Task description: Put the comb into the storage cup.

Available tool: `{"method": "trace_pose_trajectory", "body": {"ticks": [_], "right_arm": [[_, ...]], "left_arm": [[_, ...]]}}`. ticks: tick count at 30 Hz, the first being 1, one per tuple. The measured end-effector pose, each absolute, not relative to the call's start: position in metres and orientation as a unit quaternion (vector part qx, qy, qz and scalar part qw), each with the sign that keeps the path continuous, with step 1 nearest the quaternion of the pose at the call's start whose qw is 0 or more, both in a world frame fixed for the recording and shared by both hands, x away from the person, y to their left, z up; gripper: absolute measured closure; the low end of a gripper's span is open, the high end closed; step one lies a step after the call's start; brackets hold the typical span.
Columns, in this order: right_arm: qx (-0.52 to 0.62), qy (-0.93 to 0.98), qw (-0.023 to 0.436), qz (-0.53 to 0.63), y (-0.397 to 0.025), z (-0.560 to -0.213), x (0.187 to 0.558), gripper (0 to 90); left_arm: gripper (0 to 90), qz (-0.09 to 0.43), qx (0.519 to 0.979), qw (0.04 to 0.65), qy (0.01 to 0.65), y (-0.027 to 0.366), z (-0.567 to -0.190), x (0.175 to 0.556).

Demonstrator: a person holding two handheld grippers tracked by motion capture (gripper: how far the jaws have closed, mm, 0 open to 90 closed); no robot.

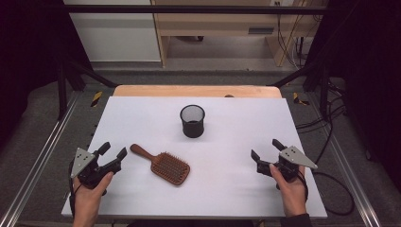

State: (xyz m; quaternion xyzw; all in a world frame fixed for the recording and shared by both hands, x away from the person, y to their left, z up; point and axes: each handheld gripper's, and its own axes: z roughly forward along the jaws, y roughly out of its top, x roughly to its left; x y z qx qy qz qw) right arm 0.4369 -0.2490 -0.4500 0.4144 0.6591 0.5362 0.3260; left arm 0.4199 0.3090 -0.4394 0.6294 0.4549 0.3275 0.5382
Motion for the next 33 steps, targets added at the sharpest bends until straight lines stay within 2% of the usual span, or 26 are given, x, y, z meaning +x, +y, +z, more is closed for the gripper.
{"method": "trace_pose_trajectory", "body": {"ticks": [10,15,16,17,29,33], "right_arm": [[0.415,0.661,0.328,0.532,-0.247,-0.450,0.437,8.8],[0.415,0.664,0.330,0.527,-0.247,-0.451,0.438,9.3],[0.415,0.664,0.330,0.527,-0.247,-0.451,0.438,9.3],[0.417,0.663,0.331,0.526,-0.248,-0.451,0.438,9.5],[0.415,0.659,0.330,0.534,-0.249,-0.450,0.437,9.4],[0.410,0.662,0.330,0.533,-0.247,-0.450,0.437,9.3]], "left_arm": [[70.6,0.292,0.678,0.519,0.431,0.297,-0.440,0.423],[85.6,0.284,0.703,0.508,0.409,0.290,-0.439,0.429],[85.6,0.279,0.707,0.506,0.408,0.289,-0.439,0.432],[90.0,0.264,0.717,0.503,0.404,0.286,-0.439,0.441],[90.0,0.239,0.741,0.484,0.400,0.282,-0.434,0.481],[90.0,0.232,0.761,0.459,0.395,0.276,-0.435,0.491]]}}
